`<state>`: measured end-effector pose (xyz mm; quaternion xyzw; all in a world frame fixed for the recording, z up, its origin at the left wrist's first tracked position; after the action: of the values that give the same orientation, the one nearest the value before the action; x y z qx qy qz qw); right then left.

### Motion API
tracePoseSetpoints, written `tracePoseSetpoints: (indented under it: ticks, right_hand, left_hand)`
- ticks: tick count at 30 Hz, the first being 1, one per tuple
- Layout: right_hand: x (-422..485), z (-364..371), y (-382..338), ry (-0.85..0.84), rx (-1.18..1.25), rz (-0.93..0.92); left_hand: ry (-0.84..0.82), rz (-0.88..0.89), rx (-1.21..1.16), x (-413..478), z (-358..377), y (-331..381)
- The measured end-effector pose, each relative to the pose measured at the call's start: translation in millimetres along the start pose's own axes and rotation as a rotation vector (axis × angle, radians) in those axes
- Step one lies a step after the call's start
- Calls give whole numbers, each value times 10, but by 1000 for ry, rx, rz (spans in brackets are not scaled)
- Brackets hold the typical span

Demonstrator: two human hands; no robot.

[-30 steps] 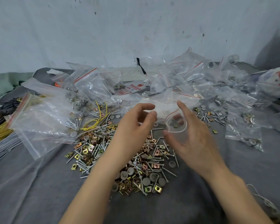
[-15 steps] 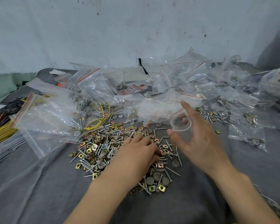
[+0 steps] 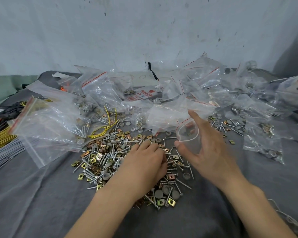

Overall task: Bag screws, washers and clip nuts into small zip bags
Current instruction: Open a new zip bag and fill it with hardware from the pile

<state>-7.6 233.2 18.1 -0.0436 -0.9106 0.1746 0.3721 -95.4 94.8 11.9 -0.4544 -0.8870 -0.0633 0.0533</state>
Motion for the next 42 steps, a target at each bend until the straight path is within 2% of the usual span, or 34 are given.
tracePoseSetpoints:
  ticks: [4,6,8,10,16,20,27,30,34,37,42]
  right_hand:
    - [-2,12,-7,-9,11,3]
    - [-4,36,-17,-20,7,-2]
    - [1,71,-38,-29,-3,-13]
    - [6,107,-58,-36,-3,-19]
    - [5,158,-91,-34,17,-43]
    - [-1,144,-104,-44,41,-41]
    - [5,91,-93,-55,24,-33]
    - [-10,85,-78,-55,13,-30]
    - [-12,57,-69,-37,20,-14]
    - [-9,47,-76,-33,20,-11]
    - [-23,16,-60,-33,26,-3]
  left_hand:
    - [113,-167,-504,22,-182,-260]
    - [225,-211,-726,32,-316,-361]
    - [315,-228,-892,58,-425,-413]
    - [306,-205,-967,104,-471,-359]
    - [189,-64,-848,200,-421,-23]
    - [142,-2,-853,225,-405,28]
    - [173,-105,-885,235,-399,-192]
    - [81,-102,-704,207,-305,-192]
    - [-91,1,-389,132,-126,-71]
    - [-132,51,-175,70,-30,-21]
    - [-127,3,16,22,26,0]
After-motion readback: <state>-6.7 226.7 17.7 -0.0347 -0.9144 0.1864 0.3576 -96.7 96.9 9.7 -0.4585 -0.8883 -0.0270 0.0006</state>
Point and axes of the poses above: each hand's wrist, its own x-axis towards the middle knuckle, its own z-axis out of the palm, y = z × x, the point moved 6 cm from there along x, towards the middle knuckle, and after that the axes turned 11 degrees about -z, right-handed, at the moved point
